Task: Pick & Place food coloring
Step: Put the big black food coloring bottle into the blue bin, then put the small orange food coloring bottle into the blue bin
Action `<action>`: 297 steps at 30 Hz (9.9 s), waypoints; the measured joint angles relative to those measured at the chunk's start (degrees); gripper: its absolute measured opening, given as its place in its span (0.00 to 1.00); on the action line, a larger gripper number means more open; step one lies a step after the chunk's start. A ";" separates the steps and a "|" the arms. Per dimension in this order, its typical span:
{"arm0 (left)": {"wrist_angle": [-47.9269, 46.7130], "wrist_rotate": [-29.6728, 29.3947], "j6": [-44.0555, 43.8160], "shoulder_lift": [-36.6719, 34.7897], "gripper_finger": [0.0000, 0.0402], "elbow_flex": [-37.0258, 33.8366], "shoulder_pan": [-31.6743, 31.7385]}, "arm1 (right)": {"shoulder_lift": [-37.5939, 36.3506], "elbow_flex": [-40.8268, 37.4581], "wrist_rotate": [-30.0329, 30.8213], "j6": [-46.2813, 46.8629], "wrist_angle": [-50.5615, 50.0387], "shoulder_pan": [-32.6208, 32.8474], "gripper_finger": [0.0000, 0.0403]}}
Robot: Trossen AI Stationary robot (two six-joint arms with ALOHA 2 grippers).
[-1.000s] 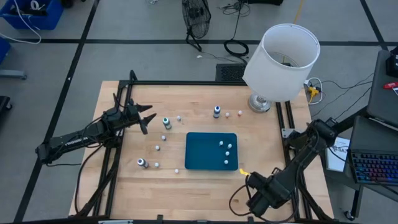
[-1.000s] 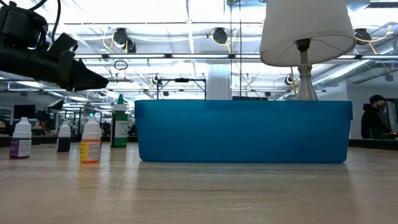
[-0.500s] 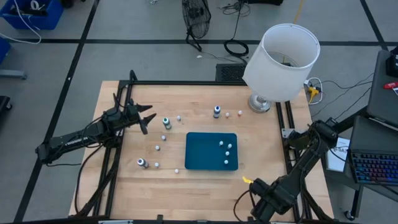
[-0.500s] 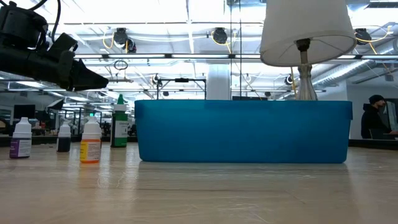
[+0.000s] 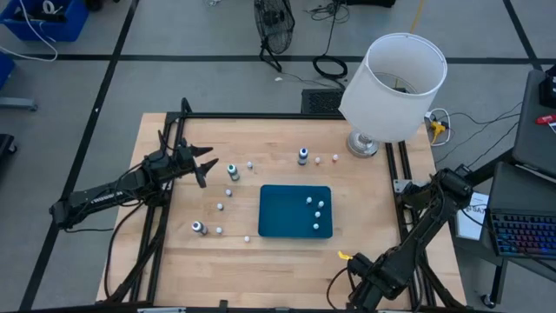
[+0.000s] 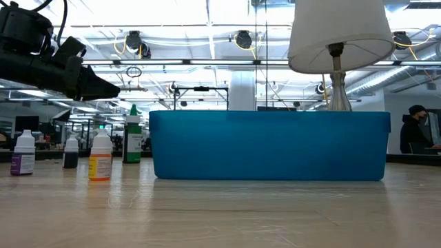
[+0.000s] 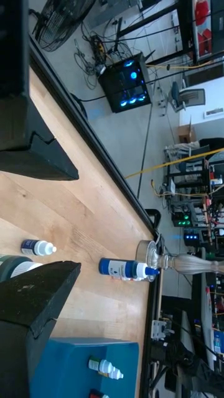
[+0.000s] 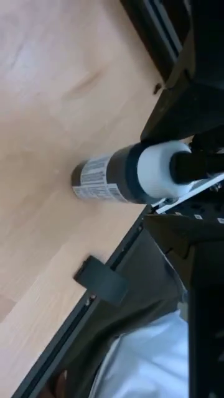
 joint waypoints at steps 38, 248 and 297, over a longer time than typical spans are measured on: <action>0.00 0.00 0.00 0.00 0.56 0.00 0.02 | -0.96 -3.67 16.51 -30.34 4.52 -6.60 0.32; 0.00 -0.02 0.00 0.00 0.56 -0.02 0.02 | -37.44 -24.85 28.49 -103.18 25.01 -71.85 0.45; 0.00 0.00 0.00 0.00 0.56 -0.02 0.02 | -27.46 -51.15 30.89 -85.02 53.28 -74.28 0.41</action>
